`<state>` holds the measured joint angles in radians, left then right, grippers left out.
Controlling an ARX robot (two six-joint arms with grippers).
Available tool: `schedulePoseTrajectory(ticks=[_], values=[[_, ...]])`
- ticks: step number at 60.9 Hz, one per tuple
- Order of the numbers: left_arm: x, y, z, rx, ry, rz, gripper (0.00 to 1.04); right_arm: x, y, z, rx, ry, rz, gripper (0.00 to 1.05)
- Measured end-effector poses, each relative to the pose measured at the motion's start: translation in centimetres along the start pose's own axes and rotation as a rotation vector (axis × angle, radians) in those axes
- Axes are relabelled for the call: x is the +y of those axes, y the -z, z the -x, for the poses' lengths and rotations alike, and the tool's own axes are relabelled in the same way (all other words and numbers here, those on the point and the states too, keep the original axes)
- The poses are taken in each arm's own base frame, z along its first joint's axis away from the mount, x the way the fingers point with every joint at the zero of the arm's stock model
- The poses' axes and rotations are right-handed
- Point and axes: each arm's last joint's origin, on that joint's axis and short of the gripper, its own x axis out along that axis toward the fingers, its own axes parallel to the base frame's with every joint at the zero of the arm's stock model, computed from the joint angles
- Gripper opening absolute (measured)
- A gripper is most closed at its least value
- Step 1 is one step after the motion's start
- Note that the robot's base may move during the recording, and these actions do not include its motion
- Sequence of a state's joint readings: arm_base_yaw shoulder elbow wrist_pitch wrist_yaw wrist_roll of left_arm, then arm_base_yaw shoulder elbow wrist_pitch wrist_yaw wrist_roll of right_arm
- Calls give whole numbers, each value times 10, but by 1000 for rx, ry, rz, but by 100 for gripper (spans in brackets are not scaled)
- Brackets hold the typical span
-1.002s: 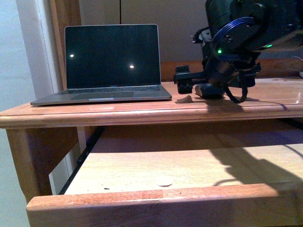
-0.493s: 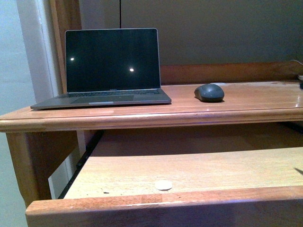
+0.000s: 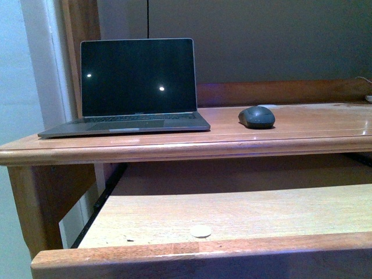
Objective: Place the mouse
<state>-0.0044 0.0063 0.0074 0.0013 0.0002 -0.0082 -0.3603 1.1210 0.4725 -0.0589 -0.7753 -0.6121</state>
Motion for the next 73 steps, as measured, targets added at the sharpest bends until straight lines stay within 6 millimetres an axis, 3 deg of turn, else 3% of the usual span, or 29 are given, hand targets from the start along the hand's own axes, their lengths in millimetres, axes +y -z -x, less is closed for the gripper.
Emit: schedulePoseTrajectory(ticks=[23,31,39,48,59,67,73], values=[[0,0,0,0,0,0,97,9,-28,-61,-57,32,70,97],[0,0,0,0,0,0,97,4,-46,-96,-67,97,63,97],[0,0,0,0,0,0,97,-5,-81,-155,-77,201,6,97],[0,0,0,0,0,0,97,-2,-91,-181,-63,265,-72,97],[0,0,0,0,0,0,97,0,-96,-175,-90,256,-132,97],[0,0,0,0,0,0,97,-6,-105,-118,-207,372,-212,97],[0,0,0,0,0,0,97,-6,-98,-81,-264,455,-249,97]])
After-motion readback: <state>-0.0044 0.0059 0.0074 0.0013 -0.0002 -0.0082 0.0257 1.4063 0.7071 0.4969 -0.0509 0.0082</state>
